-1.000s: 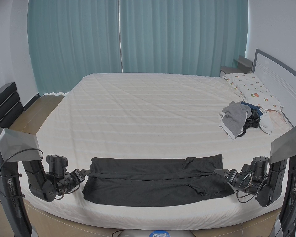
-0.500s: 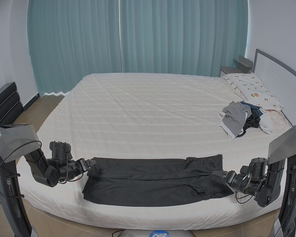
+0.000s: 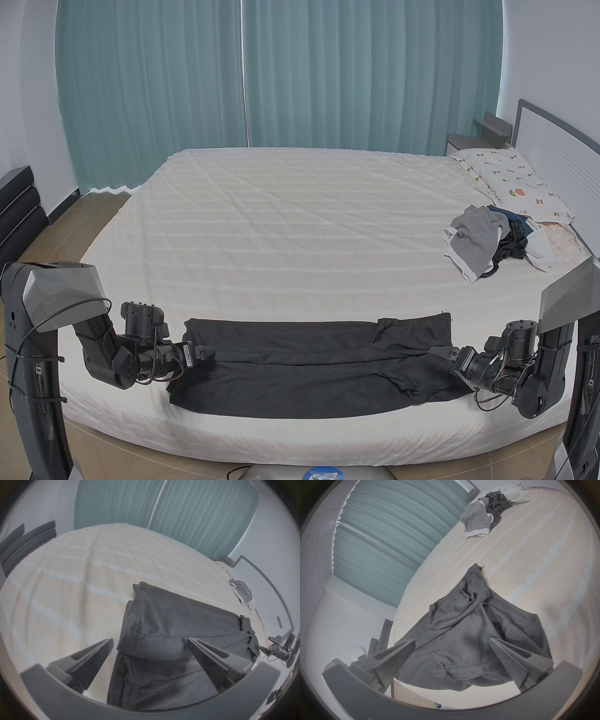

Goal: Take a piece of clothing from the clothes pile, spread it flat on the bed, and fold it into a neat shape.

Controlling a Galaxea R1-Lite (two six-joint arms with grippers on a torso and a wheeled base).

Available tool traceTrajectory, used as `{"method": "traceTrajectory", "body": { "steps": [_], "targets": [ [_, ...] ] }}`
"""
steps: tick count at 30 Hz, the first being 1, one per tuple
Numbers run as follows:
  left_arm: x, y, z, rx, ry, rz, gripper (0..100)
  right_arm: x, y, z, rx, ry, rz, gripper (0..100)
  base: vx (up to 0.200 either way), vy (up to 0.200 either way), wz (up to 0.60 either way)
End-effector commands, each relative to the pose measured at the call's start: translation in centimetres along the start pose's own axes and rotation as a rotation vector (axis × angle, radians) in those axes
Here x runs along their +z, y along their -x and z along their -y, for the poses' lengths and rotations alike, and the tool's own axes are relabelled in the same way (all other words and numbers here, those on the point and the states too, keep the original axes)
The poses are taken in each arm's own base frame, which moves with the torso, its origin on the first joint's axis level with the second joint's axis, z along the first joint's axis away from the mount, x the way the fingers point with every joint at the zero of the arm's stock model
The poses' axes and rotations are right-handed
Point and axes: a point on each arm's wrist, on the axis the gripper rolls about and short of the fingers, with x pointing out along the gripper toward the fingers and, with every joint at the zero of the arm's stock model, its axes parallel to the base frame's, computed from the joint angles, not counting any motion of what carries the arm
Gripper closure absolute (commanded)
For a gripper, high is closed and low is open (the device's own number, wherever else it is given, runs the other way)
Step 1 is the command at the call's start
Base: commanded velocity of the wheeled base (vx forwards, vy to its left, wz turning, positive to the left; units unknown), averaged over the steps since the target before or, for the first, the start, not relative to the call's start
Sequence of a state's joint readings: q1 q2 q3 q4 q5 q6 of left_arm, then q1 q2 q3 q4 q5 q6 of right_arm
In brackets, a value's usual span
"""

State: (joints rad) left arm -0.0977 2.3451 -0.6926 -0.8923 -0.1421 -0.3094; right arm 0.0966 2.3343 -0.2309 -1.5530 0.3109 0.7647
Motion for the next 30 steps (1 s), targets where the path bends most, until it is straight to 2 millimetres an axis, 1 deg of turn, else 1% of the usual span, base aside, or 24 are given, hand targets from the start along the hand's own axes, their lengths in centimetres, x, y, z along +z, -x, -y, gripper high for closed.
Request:
{"method": "traceTrajectory", "body": {
  "steps": [1, 5, 14, 25, 26, 30],
  "targets": [
    [-0.33, -0.35, 0.08, -0.006, -0.003, 0.005, 0, -0.03, -0.13, 0.02, 0.004, 0.003, 0.001, 0, 0.0, 0.0, 0.0],
    [-0.15, -0.61, 0.11, -0.018, 0.001, 0.039, 0, -0.14, -0.18, -0.04, 0.005, 0.005, -0.003, 0, 0.0, 0.0, 0.0],
    [-0.94, -0.92, 0.12, -0.031, -0.003, 0.01, 0, -0.16, -0.19, -0.06, 0.006, 0.005, -0.004, 0, 0.0, 0.0, 0.0],
    [-1.01, -1.09, 0.61, -0.053, -0.01, 0.006, 0, -0.25, -0.3, 0.0, 0.005, 0.005, -0.007, 0, 0.0, 0.0, 0.0],
    [-1.05, -1.03, 0.61, -0.053, -0.01, 0.004, 100, -0.26, -0.3, 0.01, 0.004, 0.005, -0.008, 0, 0.0, 0.0, 0.0],
    [-1.01, -1.0, 0.63, -0.056, -0.01, 0.013, 100, -0.22, -0.28, 0.03, 0.004, 0.005, -0.006, 0, 0.0, 0.0, 0.0]
  ]
}}
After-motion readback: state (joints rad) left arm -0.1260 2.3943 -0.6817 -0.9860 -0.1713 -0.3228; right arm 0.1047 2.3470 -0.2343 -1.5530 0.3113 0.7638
